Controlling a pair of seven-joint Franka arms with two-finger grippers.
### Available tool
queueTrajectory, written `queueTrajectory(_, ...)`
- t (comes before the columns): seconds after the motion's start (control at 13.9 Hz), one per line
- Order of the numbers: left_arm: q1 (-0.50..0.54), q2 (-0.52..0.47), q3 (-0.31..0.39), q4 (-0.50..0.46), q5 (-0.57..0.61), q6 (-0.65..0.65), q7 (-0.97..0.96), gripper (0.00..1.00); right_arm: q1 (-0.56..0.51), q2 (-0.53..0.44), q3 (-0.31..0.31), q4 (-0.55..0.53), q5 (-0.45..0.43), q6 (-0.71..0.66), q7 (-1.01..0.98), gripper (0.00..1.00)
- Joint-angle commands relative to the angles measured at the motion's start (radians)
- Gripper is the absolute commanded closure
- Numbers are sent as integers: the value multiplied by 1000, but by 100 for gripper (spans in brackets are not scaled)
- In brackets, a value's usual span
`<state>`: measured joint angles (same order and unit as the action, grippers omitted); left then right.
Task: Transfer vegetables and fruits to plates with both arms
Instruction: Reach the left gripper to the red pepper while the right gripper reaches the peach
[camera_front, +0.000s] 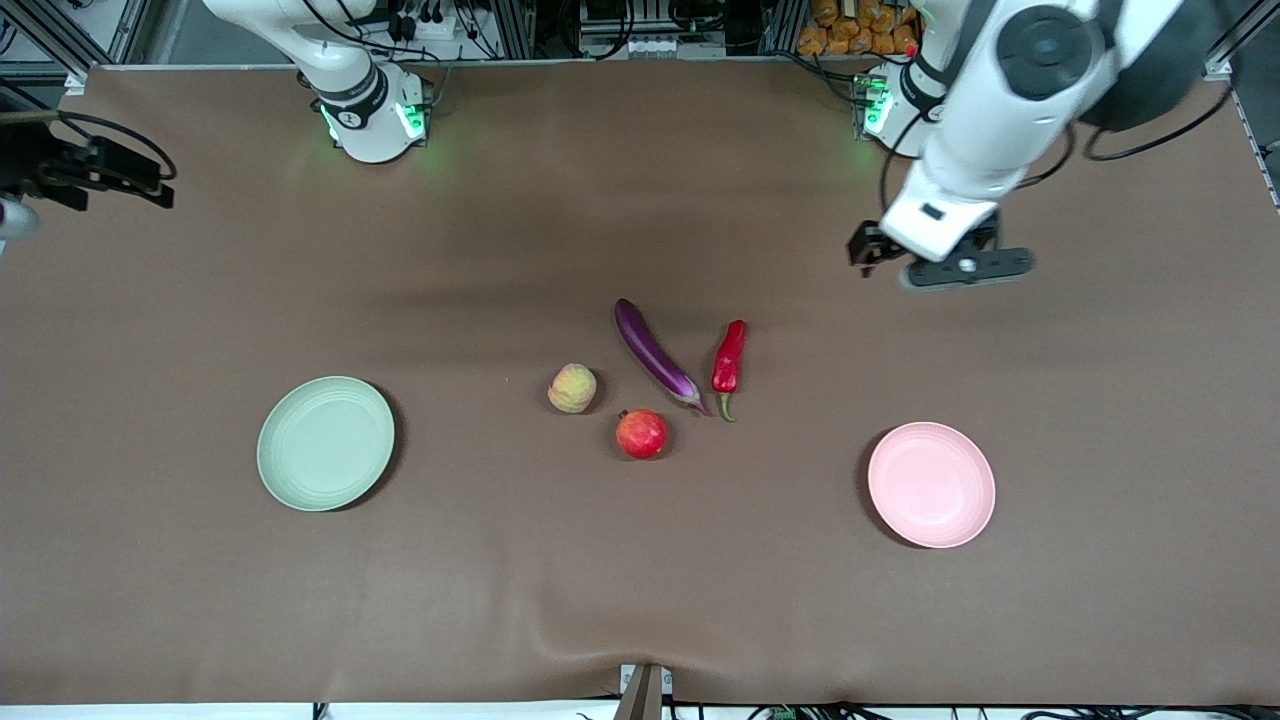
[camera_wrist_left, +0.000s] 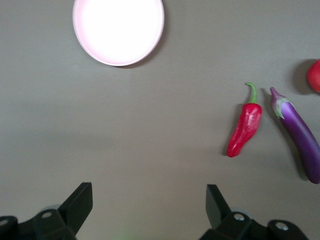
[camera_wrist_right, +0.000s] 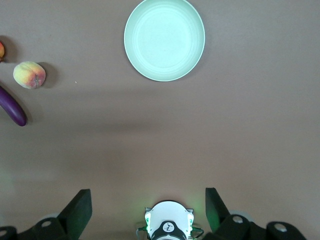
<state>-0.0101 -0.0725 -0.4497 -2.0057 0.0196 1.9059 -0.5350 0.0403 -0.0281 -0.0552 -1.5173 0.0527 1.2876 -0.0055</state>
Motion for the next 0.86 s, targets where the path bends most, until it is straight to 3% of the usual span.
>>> queueTrajectory(0.0,7,-3,-59,-117,-9,145,-35,0,-2,23,-3,-10,4,10,33,0)
queueTrajectory(0.29,1,138,-156,-133,2,261,-245,0,-7,117,-3,-14,45,87,140,0)
queueTrajectory(0.5,-36,239,-158,-131,11,379,-275,0,32,192,-3,-15,130,162,351,0)
queueTrajectory(0.79,-74,425,-158,-110,213,534,-436,0,196,287,-3,-14,130,286,670,0)
